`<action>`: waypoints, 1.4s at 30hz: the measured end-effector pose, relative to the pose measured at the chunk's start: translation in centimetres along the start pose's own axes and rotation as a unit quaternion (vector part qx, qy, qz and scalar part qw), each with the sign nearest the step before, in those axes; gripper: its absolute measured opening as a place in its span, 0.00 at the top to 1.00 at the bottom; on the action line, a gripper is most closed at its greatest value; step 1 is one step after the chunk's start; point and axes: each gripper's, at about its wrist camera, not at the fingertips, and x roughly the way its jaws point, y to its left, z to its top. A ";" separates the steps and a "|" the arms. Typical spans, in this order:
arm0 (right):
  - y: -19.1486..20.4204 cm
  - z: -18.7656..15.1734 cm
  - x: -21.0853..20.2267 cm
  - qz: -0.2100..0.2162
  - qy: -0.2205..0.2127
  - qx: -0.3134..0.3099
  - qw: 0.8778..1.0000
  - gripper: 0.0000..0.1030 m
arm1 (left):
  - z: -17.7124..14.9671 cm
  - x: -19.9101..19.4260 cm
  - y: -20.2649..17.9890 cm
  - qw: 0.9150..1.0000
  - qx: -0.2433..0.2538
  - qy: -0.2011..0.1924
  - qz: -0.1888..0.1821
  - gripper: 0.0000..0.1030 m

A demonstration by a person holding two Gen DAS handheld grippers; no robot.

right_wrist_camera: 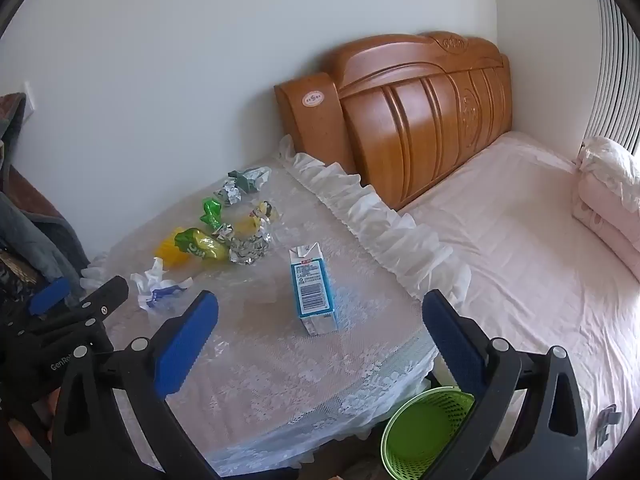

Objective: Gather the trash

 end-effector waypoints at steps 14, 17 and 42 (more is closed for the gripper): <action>0.3 -0.2 0.4 0.012 0.022 0.008 1.000 0.02 | -0.1 0.4 0.6 1.000 -0.005 0.020 0.000 0.07; 0.6 -0.1 0.6 0.010 0.024 0.006 1.000 0.02 | 0.0 0.6 0.8 1.000 -0.006 0.022 0.001 0.07; 1.1 -0.6 1.5 0.008 0.034 -0.004 0.999 0.02 | -0.3 1.0 0.8 1.000 -0.011 0.026 0.000 0.07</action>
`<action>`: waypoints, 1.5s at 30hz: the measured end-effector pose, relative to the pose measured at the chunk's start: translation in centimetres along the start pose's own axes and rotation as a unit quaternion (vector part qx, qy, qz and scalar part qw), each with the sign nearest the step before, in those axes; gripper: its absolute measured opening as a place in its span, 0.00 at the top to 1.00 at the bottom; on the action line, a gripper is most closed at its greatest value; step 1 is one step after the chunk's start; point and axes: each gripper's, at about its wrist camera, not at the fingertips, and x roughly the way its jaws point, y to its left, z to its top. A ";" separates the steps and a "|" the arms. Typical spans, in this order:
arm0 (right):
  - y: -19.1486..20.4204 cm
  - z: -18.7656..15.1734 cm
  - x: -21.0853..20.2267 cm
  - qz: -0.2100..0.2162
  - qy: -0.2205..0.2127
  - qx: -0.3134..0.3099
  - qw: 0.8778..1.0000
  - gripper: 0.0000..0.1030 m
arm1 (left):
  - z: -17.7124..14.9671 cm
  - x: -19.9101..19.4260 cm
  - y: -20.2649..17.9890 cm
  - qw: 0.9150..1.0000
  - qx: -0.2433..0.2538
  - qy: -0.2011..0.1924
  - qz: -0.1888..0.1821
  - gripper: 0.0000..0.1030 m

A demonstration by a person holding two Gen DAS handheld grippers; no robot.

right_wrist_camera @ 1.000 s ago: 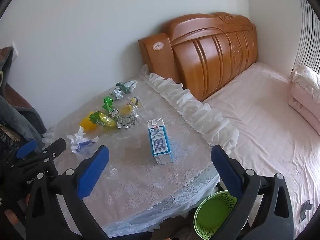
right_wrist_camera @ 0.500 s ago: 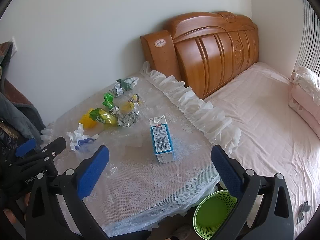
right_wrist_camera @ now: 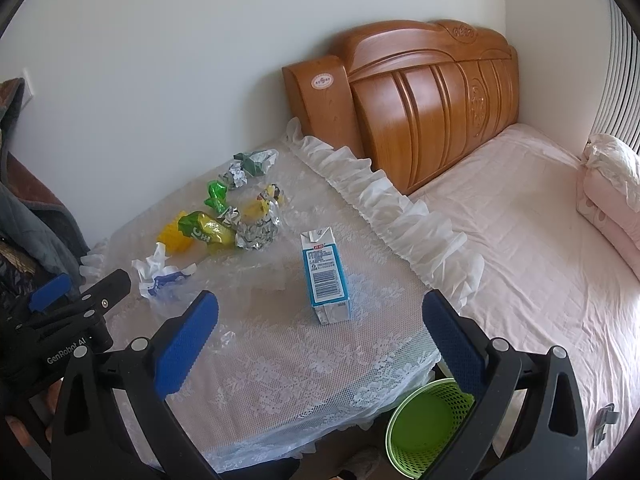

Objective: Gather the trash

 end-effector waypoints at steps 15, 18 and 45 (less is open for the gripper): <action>0.0 0.0 0.3 0.000 0.002 -0.002 1.000 0.02 | -0.3 0.4 0.1 1.000 -0.003 0.003 0.001 0.07; 0.1 0.0 0.3 0.000 0.003 -0.002 1.000 0.02 | -0.3 0.4 0.1 1.000 -0.003 0.003 0.000 0.07; 0.3 0.2 0.8 0.000 0.009 -0.007 1.000 0.02 | -0.1 0.9 0.5 1.000 -0.007 0.010 0.000 0.07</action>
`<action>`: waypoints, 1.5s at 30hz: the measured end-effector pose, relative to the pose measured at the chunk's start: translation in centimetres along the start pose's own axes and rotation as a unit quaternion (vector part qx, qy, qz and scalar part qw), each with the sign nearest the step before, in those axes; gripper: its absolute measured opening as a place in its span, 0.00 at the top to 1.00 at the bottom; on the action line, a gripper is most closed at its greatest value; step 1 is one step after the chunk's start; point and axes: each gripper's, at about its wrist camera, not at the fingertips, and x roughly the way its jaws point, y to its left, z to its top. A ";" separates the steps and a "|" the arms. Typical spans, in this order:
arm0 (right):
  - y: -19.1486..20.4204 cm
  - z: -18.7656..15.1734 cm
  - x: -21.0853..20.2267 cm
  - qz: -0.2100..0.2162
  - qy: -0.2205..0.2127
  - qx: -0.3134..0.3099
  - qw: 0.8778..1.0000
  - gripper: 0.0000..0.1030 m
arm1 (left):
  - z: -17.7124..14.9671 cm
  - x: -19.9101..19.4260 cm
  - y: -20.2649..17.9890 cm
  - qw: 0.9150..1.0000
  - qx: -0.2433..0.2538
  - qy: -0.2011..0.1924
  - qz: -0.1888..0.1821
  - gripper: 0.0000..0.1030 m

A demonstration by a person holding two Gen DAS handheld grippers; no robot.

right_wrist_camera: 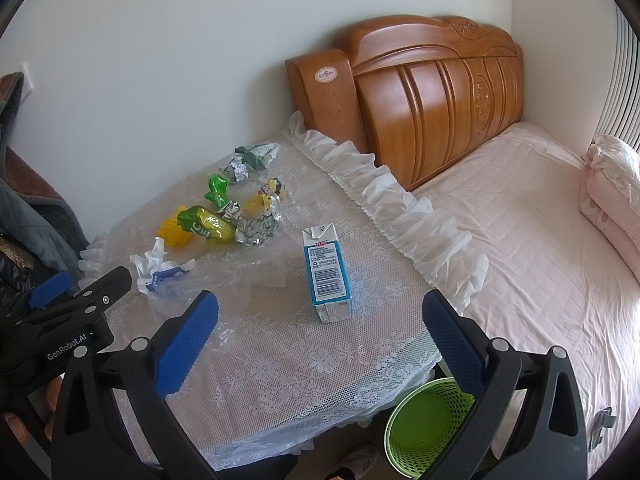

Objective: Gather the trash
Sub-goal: 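Grasp the clear plastic bag with left tool while right tool grasps the milk carton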

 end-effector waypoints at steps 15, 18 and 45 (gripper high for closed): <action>-0.1 -0.4 0.6 -0.004 0.005 0.000 1.000 0.02 | -0.6 1.1 0.9 1.000 -0.001 0.012 -0.002 0.07; -0.4 -1.3 1.5 -0.001 0.017 0.001 1.000 0.02 | -1.8 2.1 1.6 1.000 -0.004 0.027 -0.003 0.07; -3.1 -5.1 7.3 -0.026 0.099 0.044 0.994 0.02 | -4.6 16.1 -2.0 0.995 0.060 0.068 -0.032 0.13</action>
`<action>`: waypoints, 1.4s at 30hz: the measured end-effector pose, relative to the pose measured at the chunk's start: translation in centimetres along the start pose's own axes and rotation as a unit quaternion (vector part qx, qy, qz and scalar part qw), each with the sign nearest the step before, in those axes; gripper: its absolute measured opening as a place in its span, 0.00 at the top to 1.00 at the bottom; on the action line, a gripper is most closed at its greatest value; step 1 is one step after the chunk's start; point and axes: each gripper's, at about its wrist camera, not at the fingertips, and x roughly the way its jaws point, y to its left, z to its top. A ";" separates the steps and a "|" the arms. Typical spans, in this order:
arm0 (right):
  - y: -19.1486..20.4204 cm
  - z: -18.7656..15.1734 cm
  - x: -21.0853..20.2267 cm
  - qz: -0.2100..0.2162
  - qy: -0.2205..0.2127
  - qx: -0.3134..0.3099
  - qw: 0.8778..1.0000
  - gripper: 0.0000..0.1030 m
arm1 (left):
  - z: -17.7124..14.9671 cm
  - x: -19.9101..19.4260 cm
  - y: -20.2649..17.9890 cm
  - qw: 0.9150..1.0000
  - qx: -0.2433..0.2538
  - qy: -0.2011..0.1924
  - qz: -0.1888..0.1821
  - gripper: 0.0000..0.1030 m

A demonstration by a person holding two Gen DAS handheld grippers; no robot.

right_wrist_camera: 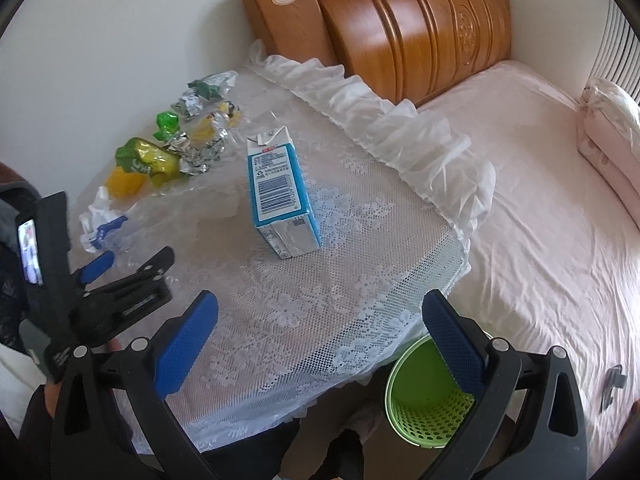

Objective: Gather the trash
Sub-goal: 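Grasp the clear plastic bag with left tool while right tool grasps the milk carton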

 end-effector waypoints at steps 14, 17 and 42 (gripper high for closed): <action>1.6 1.1 1.8 -0.014 0.006 0.000 1.000 0.02 | -1.0 1.1 0.7 1.000 0.005 0.022 -0.021 0.78; 2.1 1.6 2.1 -0.020 -0.001 -0.010 1.000 0.02 | -1.1 0.0 1.1 0.999 0.009 0.019 -0.027 0.82; 1.2 3.3 4.0 0.012 -0.020 0.025 0.999 0.58 | -3.9 -12.2 2.6 0.994 0.064 -0.037 -0.083 0.85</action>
